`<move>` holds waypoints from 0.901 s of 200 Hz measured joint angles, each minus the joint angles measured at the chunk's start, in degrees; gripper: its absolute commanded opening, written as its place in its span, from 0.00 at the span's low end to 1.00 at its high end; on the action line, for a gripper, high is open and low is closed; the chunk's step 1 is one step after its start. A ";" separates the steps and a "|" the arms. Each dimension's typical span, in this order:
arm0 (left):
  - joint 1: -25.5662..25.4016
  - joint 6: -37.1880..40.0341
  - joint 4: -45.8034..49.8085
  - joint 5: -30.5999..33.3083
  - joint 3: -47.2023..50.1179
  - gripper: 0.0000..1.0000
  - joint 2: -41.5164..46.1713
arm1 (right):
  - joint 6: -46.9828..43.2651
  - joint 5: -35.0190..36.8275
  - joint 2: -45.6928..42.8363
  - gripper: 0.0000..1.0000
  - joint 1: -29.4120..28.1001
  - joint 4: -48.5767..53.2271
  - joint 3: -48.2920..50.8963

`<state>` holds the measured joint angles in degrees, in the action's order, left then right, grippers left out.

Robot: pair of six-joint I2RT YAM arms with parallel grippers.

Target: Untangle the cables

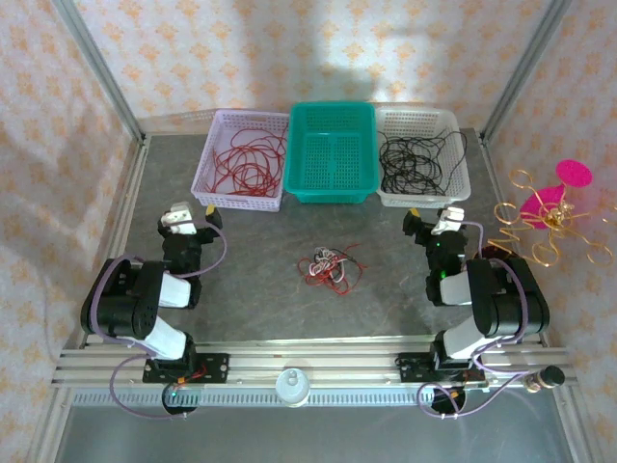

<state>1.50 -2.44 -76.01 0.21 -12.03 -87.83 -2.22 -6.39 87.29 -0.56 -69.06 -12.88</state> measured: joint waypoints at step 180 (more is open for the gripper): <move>0.00 -0.02 0.00 0.00 0.00 0.99 0.00 | 0.00 0.63 0.00 0.99 -0.04 0.00 0.00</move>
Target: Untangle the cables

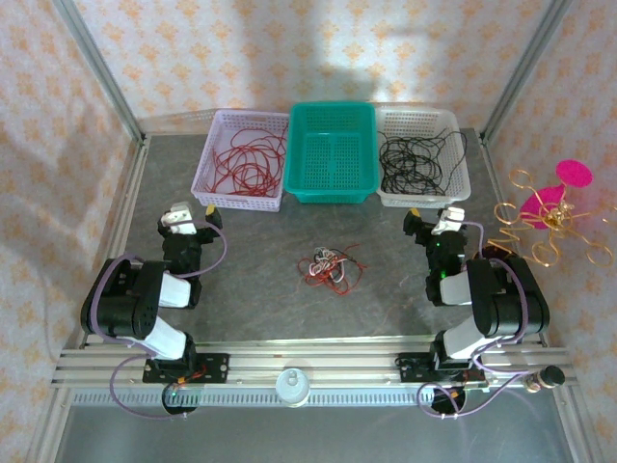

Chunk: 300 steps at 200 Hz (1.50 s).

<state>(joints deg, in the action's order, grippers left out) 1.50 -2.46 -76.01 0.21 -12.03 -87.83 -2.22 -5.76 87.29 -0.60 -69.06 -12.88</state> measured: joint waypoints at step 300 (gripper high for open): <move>-13.35 -19.74 52.28 -23.10 -10.80 0.80 29.75 | 15.32 -16.52 -19.12 0.56 -19.30 74.84 -25.18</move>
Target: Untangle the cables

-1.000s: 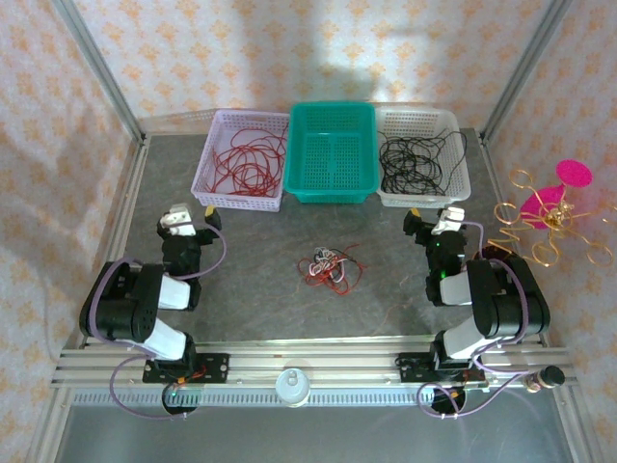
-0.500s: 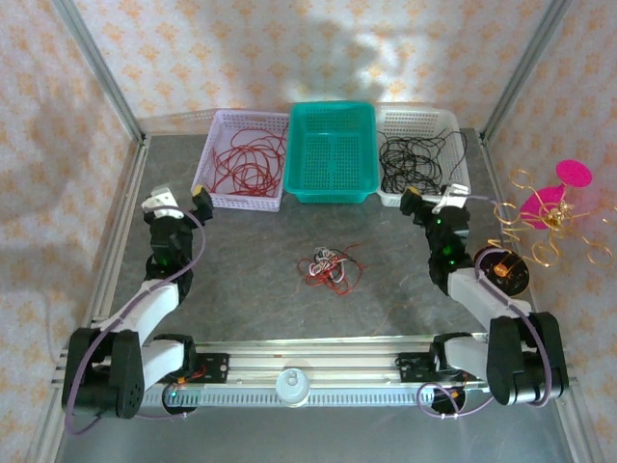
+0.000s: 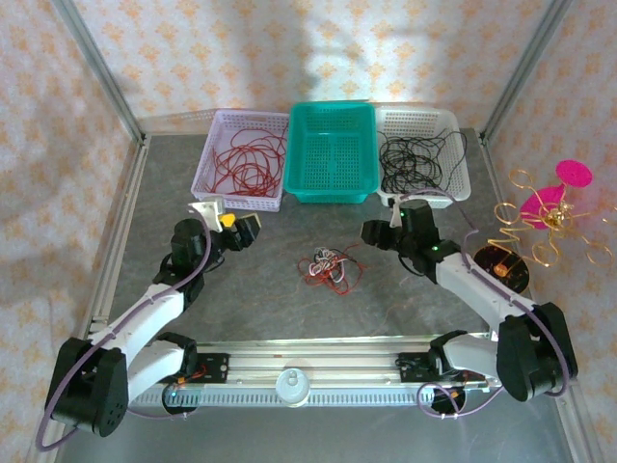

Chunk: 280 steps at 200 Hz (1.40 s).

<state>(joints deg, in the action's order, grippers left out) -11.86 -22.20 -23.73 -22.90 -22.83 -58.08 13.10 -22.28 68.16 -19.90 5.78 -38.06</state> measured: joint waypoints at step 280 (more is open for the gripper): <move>-1.57 -0.42 0.26 -10.73 -12.70 0.80 -18.67 | -2.43 12.68 58.34 0.32 6.05 12.94 -69.18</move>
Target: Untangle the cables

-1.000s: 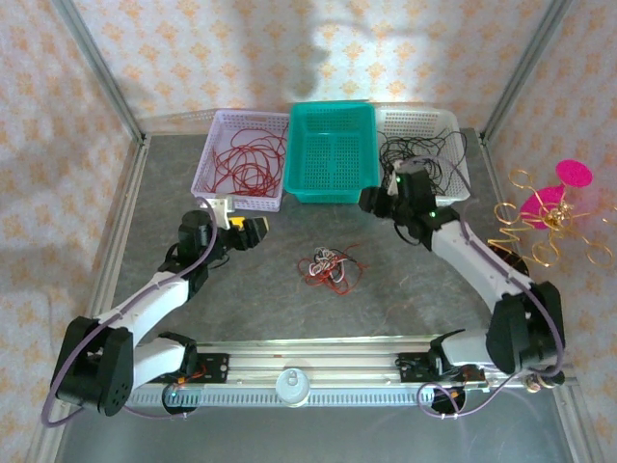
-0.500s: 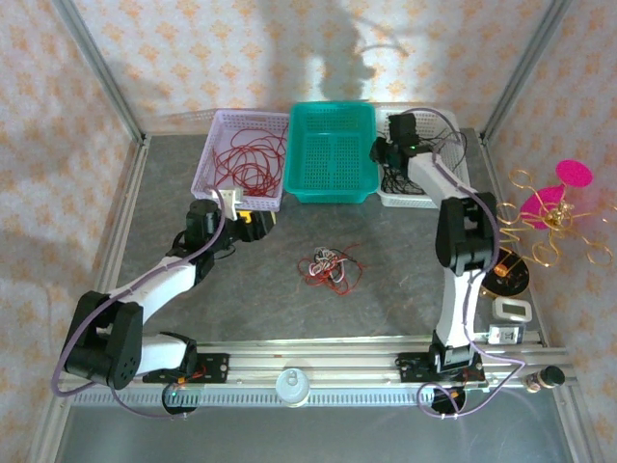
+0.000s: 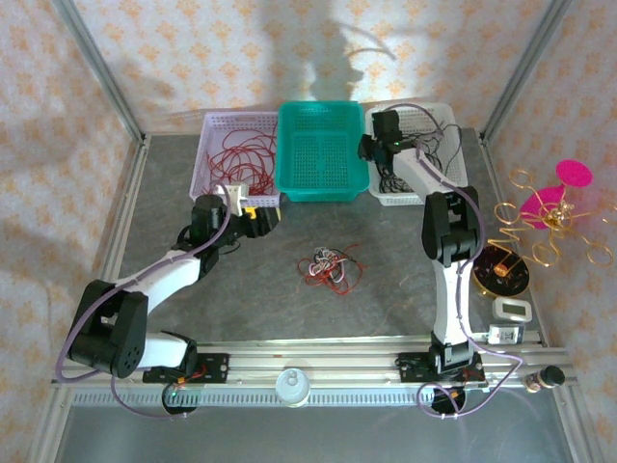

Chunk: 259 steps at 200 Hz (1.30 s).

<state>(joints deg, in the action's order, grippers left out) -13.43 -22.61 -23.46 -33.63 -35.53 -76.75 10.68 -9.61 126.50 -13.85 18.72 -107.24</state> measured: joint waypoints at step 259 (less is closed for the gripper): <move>-2.36 8.83 14.08 -6.97 4.57 0.68 9.64 | -31.28 -16.61 -42.21 0.43 -17.86 -0.66 55.56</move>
<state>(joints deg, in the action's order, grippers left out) -15.79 -13.78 -9.39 -40.60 -30.96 -67.11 -20.60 -26.22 84.29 -31.70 18.06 -51.68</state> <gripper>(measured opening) 0.679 0.434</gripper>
